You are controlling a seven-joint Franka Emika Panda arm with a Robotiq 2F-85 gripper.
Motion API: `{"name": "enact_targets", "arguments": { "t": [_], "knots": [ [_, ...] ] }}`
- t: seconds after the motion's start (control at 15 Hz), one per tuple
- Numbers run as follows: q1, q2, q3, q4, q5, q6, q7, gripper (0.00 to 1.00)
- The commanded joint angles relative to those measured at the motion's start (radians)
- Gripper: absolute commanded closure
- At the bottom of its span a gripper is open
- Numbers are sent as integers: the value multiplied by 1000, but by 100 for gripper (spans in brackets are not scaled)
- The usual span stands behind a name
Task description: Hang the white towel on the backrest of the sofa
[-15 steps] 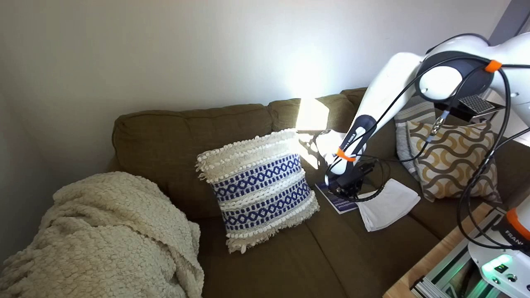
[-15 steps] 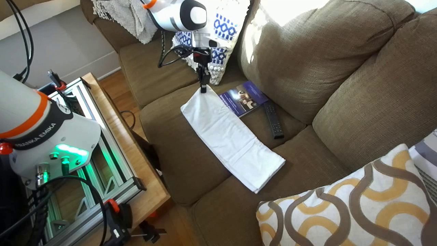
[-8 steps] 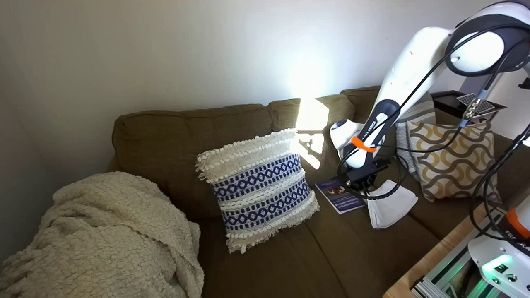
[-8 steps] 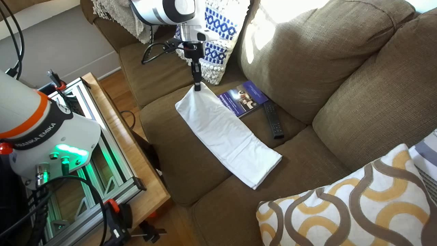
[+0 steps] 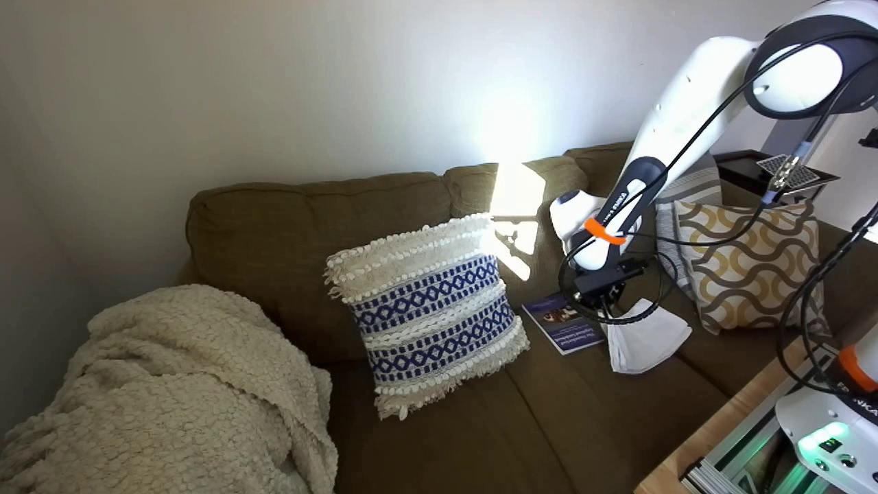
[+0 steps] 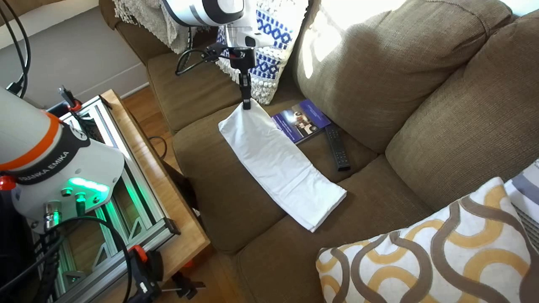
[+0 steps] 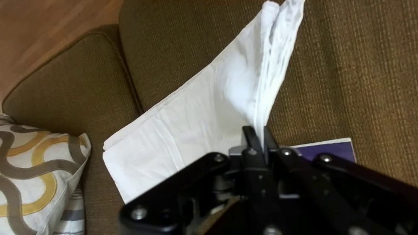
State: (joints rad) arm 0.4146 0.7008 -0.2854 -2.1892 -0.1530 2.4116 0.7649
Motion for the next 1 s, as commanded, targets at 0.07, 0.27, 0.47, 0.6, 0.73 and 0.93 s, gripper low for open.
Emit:
{"name": "enact_targets", "arguments": {
  "t": [0.07,0.27,0.47,0.6,0.73,0.93],
  "knots": [
    [-44,-120,-34,-93,-58,23,85,99],
    [-79,-198,-57,-135,-75,66,145,99],
    [-111,-277,-63,-170,-74,109,202,99],
    [-125,-335,-75,-202,-91,130,251,99],
    [-126,-402,-104,-246,-150,150,330,99],
    [-149,-513,-135,-314,-269,161,460,99]
  ]
}}
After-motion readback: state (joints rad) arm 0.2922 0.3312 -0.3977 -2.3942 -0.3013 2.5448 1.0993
